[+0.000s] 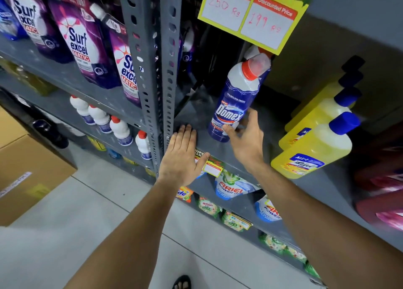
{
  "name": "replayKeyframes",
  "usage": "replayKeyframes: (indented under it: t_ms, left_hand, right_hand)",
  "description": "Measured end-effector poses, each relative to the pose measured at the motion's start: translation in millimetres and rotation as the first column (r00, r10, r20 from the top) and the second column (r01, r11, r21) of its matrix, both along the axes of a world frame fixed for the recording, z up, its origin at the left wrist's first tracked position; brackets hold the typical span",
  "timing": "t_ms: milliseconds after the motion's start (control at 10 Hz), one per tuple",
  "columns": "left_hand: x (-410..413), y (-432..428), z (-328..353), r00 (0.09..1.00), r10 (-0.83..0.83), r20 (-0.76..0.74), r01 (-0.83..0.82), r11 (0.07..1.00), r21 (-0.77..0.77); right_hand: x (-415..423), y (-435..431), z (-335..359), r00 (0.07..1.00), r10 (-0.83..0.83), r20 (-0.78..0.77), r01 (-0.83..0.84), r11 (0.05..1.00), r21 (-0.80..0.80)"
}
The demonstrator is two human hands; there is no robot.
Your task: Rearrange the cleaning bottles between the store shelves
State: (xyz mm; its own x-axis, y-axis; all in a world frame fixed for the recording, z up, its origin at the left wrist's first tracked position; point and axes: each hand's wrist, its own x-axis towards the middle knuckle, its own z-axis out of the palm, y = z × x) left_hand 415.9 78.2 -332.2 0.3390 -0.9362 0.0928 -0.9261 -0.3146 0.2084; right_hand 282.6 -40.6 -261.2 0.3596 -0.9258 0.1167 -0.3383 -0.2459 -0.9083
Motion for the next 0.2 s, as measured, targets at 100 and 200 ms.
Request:
replayKeyframes:
  t_ms: [100,200]
  left_hand:
    - [0.4,1.3,-0.3,1.000,-0.002,-0.008,0.002,1.000,0.008]
    - [0.8,0.0,2.6,0.999,-0.003,-0.035,0.003,1.000,0.012]
  right_hand:
    - [-1.7,-0.8,0.6,0.999,0.021,0.027,-0.021,1.000,0.017]
    - [-4.5,4.6,7.4,1.000,0.022,0.016,-0.023,1.000,0.021]
